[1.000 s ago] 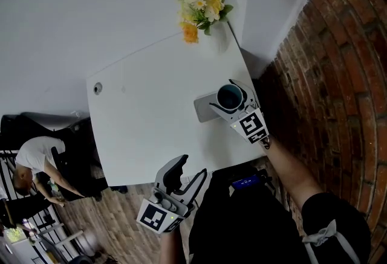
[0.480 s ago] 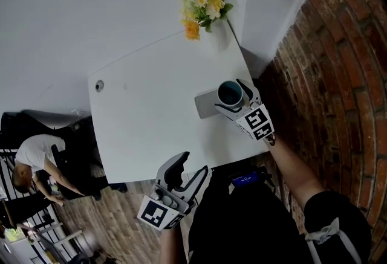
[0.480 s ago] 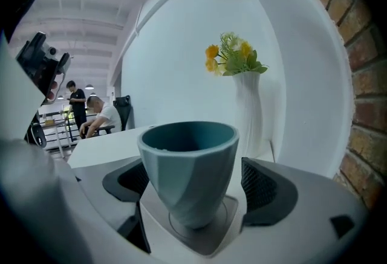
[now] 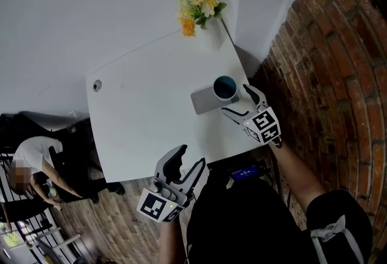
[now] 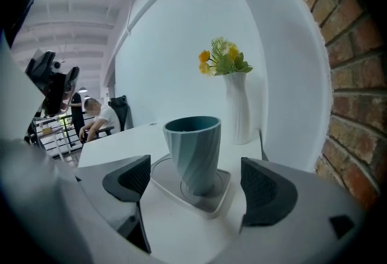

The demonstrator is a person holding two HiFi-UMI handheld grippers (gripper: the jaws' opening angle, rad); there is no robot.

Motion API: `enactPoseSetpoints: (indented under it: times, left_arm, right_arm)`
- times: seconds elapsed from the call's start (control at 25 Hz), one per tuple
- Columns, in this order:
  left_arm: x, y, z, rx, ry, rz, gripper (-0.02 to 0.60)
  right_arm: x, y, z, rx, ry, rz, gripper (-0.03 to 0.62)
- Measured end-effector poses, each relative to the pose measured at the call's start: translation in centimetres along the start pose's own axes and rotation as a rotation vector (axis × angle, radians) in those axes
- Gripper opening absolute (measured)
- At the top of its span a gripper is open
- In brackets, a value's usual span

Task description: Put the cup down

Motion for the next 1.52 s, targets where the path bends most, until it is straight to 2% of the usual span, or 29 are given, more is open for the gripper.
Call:
enactPoseSetpoints:
  times: [0.24,0.32,0.44,0.52,0.6,0.68,0.8,0.96,1.08,1.2,1.52]
  left_arm:
    - [-0.1,0.1,0.2,-0.017,0.016,-0.011,0.23]
    - [-0.2,0.3,0.3,-0.017,0.016,-0.019,0.23]
    - [-0.3,0.6,0.5,-0.016,0.014,-0.033,0.23]
    - [-0.4,0.7,0.9,-0.021,0.012,-0.032,0.23]
    - [-0.4,0.7,1.2,-0.026,0.007,-0.038,0.23]
    - [-0.4,0.8,1.4,-0.034,0.002,-0.046,0.23]
    - [-0.3,0.5,1.4,-0.058,0.003,-0.047,0.229]
    - [-0.4,-0.5,0.9,-0.073,0.03,-0.07,0.23]
    - [-0.7,-1.0,0.6,-0.074,0.05,-0.091,0.23]
    - [-0.8,-1.3,0.4,-0.079,0.061,-0.096,0.229]
    - [-1.0,-1.2,0.6,-0.073,0.061,-0.099,0.23]
  right_arm:
    - [0.2,-0.5,3.2,0.013,-0.009,-0.114,0.456]
    - [0.7,-1.0,4.5,0.008,-0.065,-0.184,0.456]
    - [2.4,-2.3,7.2,-0.016,-0.207,-0.283,0.444]
    - [3.8,-3.6,9.4,-0.057,-0.266,-0.322,0.387]
    - [4.9,-5.1,11.6,-0.109,-0.273,-0.339,0.316]
    - [5.7,-6.3,13.6,-0.15,-0.273,-0.33,0.247]
    - [7.0,-8.5,15.7,-0.187,-0.284,-0.253,0.233]
    - [7.9,-11.4,17.1,-0.238,-0.232,-0.095,0.233]
    - [8.4,-12.4,17.4,-0.268,-0.205,-0.025,0.233]
    - [8.4,-12.8,17.6,-0.289,-0.191,-0.017,0.233]
    - [7.6,-12.6,17.4,-0.301,-0.152,-0.078,0.233]
Point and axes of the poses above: the fingertips, and each gripper's own axes: z backward along the fingers, x to its left, y out of its underside, the point moved 8 cm from there along z, backward along the fingers, and after that the axes turned 3 degrees about y, right-handed, at the moved point
